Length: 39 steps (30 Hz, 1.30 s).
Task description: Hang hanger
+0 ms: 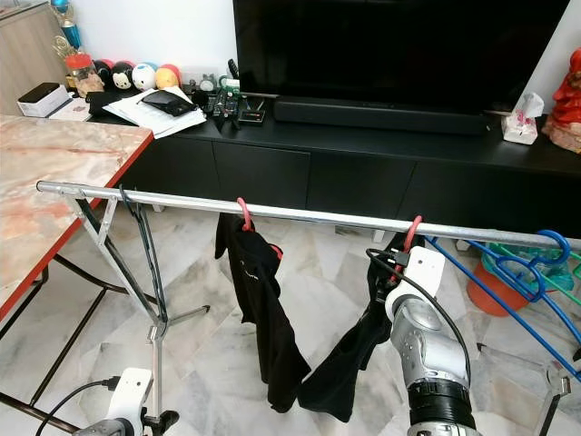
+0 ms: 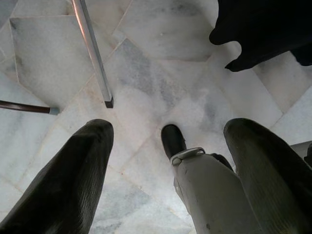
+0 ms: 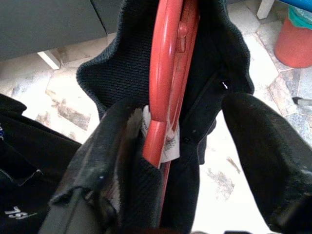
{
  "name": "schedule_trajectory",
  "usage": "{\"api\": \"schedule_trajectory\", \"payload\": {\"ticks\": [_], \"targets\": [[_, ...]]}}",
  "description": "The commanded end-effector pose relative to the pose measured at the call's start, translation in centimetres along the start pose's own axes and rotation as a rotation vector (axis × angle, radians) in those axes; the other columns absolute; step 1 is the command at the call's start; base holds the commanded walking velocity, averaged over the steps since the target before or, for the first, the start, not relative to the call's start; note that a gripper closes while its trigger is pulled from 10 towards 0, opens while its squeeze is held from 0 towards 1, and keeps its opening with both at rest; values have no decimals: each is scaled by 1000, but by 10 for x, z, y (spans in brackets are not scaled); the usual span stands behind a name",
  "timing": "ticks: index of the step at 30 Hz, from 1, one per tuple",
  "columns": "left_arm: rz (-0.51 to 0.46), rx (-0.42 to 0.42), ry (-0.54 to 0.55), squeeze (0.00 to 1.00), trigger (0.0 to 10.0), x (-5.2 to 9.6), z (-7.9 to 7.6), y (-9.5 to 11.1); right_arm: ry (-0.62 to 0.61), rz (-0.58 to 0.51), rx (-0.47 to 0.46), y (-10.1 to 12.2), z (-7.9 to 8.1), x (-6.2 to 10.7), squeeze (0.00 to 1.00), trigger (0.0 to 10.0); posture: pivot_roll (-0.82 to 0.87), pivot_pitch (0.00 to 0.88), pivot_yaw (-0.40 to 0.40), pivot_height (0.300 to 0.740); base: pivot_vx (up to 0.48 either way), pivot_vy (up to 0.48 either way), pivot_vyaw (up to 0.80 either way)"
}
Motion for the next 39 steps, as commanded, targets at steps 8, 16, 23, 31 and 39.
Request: {"api": "schedule_trajectory", "payload": {"ticks": [8,16,23,31,39], "targets": [[-5,11,3,0,10000,0,-1,-2,16,-83,21,14,2,-2,0,10000,-160,0,-12,740,0,0,0],[-13,11,2,0,10000,0,-2,-1,50,-121,24,19,5,-3,0,10000,-158,0,-14,740,0,0,0],[-15,15,8,0,10000,0,-1,-1,25,-59,46,2,-3,-9,0,10000,-158,0,-14,740,0,0,0],[-19,12,10,0,10000,0,-1,-1,53,-139,42,14,3,-10,0,196,-156,0,-11,740,0,0,0],[-22,13,10,0,10000,0,-1,0,76,-164,42,20,8,-11,0,9882,-154,0,-12,740,0,0,0]]}}
Point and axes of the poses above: a point about 5 cm out from each wrist's last joint towards the gripper, its own x axis pointing back from the gripper into the wrist, its own y axis along the axis of the wrist's last joint, z = x × y, the point moved 3 cm from there along -x, pointing out of the wrist towards the gripper, and after that the axes turned 12 degrees about -x, right-handed, at the moved point
